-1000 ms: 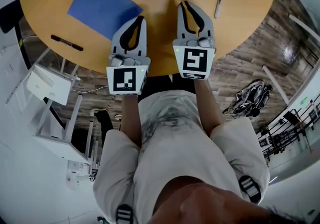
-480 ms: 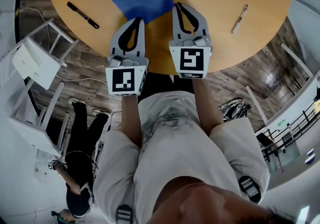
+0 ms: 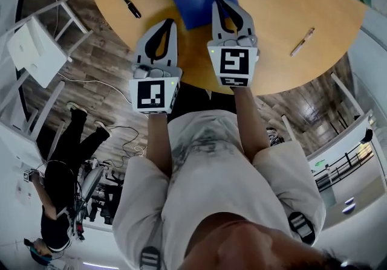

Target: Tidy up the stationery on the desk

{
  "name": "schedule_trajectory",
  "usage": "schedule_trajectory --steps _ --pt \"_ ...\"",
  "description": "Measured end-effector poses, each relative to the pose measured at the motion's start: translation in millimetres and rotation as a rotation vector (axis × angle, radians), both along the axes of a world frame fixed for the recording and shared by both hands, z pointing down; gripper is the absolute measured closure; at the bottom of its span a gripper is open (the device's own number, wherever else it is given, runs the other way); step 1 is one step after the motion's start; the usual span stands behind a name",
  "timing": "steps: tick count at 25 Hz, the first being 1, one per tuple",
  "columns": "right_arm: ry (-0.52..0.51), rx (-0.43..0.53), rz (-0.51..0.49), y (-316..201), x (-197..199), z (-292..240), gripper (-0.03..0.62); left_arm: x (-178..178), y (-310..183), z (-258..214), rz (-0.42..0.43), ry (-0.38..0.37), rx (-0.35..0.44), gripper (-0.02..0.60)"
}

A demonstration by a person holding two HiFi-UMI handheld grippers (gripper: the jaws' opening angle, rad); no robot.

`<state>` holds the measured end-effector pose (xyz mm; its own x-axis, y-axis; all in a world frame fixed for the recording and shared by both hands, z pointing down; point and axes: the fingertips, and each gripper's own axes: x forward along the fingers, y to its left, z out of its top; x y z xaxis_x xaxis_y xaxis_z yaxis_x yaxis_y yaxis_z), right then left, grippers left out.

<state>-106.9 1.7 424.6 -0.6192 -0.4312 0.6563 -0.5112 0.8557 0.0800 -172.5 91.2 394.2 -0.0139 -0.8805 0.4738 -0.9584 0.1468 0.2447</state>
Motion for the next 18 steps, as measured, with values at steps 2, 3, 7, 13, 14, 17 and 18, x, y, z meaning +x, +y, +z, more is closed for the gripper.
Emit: schedule_trajectory --steps 2,3,7,13,14,17,18 --pt "0.013 -0.002 -0.011 -0.7 -4.4 5.0 0.528 -4.0 1.5 5.9 -0.005 -0.002 -0.025 0.568" --pt "0.02 -0.003 -0.016 -0.9 -6.1 7.3 0.528 -5.2 2.2 10.3 -0.001 -0.011 -0.045 0.568" --pt "0.037 -0.012 -0.04 -2.8 -10.6 15.1 0.528 -9.7 1.0 22.4 -0.017 -0.015 -0.077 0.568" --pt "0.041 -0.022 -0.095 2.7 -27.2 18.2 0.528 -19.2 6.3 28.8 -0.077 0.018 -0.073 0.568" --pt "0.039 -0.024 -0.103 4.5 -30.7 18.4 0.527 -21.3 7.3 29.2 -0.085 0.018 -0.071 0.568" --pt "0.032 -0.027 -0.138 12.7 -44.1 17.5 0.526 -28.7 11.7 30.2 -0.112 0.021 -0.063 0.568" --pt "0.03 -0.026 -0.152 16.5 -49.7 17.1 0.526 -31.6 13.9 30.3 -0.119 0.023 -0.059 0.568"
